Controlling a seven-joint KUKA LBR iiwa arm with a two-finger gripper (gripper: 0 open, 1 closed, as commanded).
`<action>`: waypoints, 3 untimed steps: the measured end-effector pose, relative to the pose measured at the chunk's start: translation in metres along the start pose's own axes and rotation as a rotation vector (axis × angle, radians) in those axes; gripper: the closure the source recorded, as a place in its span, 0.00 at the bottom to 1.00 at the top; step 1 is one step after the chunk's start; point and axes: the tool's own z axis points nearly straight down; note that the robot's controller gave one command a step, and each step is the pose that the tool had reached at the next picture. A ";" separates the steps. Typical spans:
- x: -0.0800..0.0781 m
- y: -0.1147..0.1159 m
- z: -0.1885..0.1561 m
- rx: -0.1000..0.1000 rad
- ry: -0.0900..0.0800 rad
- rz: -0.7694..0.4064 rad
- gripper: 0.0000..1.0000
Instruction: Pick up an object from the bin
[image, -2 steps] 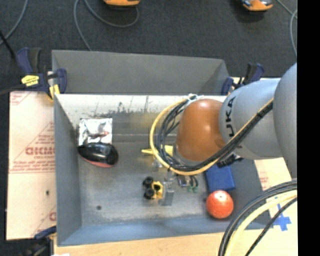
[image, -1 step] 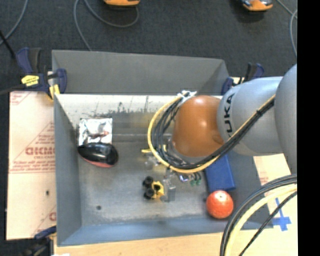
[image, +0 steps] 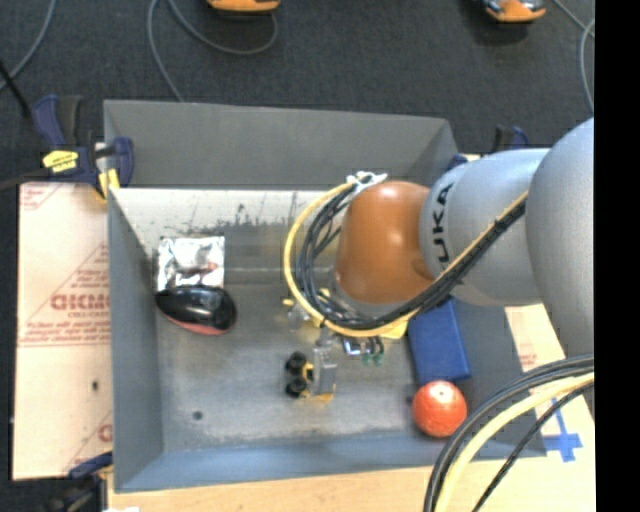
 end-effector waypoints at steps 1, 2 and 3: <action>0.008 0.005 0.024 0.000 -0.034 -0.093 1.00; 0.008 0.005 0.024 0.000 -0.035 -0.091 1.00; 0.023 0.009 -0.007 -0.001 -0.019 -0.081 1.00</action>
Offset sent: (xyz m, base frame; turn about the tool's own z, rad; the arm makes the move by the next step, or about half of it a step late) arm 0.0000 0.0000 0.0000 0.0000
